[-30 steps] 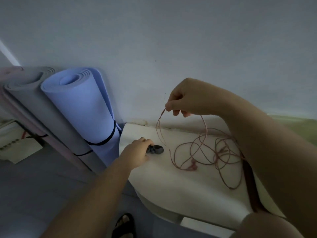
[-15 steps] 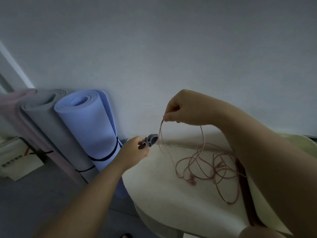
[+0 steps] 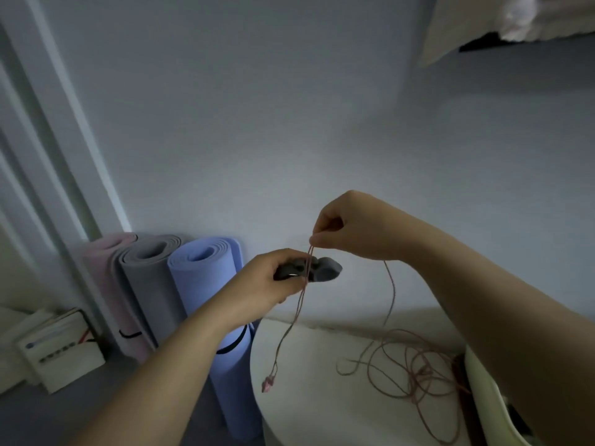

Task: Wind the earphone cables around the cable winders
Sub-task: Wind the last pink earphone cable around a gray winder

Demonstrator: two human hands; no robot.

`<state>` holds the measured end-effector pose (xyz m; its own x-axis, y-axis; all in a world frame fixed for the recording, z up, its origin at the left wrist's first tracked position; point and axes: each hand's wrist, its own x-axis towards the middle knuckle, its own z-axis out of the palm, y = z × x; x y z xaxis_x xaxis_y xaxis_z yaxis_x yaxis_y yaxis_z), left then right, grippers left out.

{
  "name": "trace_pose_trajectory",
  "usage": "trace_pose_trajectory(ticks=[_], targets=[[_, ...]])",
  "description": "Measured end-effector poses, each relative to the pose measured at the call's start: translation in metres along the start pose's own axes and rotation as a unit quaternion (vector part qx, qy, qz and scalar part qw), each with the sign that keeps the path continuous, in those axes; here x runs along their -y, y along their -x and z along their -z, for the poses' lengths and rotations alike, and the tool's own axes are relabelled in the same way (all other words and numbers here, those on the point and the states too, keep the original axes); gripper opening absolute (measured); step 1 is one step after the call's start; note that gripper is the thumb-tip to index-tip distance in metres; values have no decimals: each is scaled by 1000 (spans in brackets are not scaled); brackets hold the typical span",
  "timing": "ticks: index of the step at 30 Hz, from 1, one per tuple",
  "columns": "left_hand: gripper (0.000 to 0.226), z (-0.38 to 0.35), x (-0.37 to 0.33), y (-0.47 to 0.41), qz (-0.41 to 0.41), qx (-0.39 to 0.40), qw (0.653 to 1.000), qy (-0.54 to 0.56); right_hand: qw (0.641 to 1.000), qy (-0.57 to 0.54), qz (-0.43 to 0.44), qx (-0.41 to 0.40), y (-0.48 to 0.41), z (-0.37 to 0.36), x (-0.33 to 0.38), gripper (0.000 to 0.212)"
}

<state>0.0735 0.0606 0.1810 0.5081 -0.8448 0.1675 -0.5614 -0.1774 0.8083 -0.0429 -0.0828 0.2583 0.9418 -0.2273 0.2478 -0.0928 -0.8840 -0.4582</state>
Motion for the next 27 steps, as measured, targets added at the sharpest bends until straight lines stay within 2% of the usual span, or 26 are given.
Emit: trace_pose_trajectory(ticks=[8, 15, 17, 22, 27], targets=[[33, 9, -19, 17, -3, -2, 996, 94, 1000, -3, 3, -6, 8, 11, 16, 11], [26, 9, -30, 23, 5, 5, 975, 223, 1000, -15, 3, -2, 13, 13, 24, 12], [29, 7, -32, 23, 8, -11, 976, 216, 1000, -15, 1, 3, 14, 12, 25, 13], [19, 3, -37, 22, 6, -42, 984, 173, 1000, -7, -8, -2, 13, 10, 23, 16], [18, 2, -41, 25, -12, -47, 992, 115, 999, -20, -11, -43, 10, 11, 17, 17]])
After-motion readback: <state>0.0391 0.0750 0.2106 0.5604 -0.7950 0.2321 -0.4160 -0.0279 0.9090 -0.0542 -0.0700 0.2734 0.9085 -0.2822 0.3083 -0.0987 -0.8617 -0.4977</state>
